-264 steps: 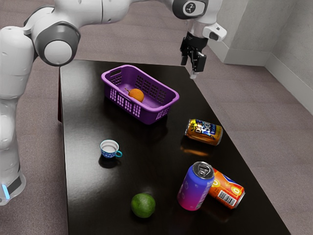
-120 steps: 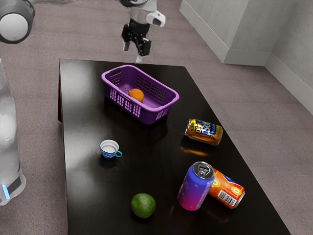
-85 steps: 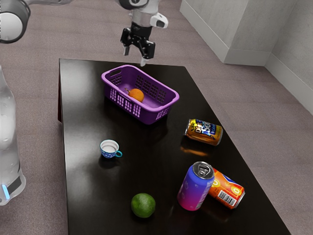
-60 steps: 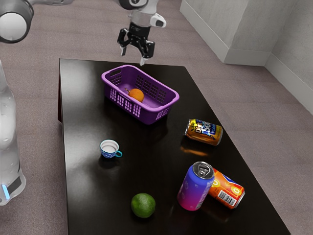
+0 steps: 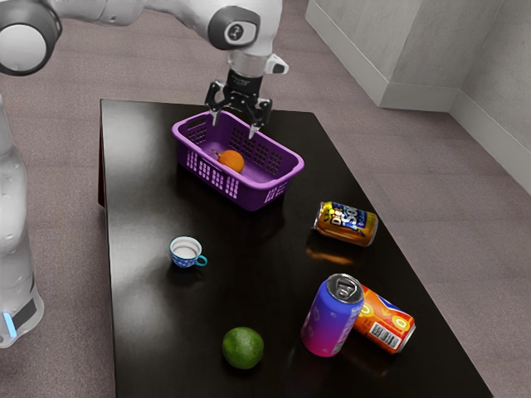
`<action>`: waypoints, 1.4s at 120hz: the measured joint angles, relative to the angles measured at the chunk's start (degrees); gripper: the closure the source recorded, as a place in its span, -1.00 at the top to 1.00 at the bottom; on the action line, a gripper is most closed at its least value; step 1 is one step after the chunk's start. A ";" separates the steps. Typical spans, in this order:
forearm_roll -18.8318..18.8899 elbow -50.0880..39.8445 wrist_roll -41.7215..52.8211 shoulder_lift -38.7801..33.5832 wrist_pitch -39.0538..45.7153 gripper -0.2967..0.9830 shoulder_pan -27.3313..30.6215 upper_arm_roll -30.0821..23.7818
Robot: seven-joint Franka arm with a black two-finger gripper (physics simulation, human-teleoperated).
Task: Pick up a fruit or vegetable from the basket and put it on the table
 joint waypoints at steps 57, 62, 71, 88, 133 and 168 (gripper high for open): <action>6.24 -8.33 -9.28 -0.88 12.68 0.54 0.00 -0.12; 6.39 -8.79 -9.90 -0.87 13.27 0.54 -0.01 -0.17; 6.56 -9.29 -10.89 -0.89 13.84 0.54 -0.02 -0.29; 6.68 -9.53 -12.11 -0.70 13.91 0.54 -0.05 -0.58; 6.05 -10.86 -11.12 0.91 14.23 0.52 -0.03 -0.50; 4.97 -11.04 -10.53 2.37 14.98 0.53 -0.30 -0.60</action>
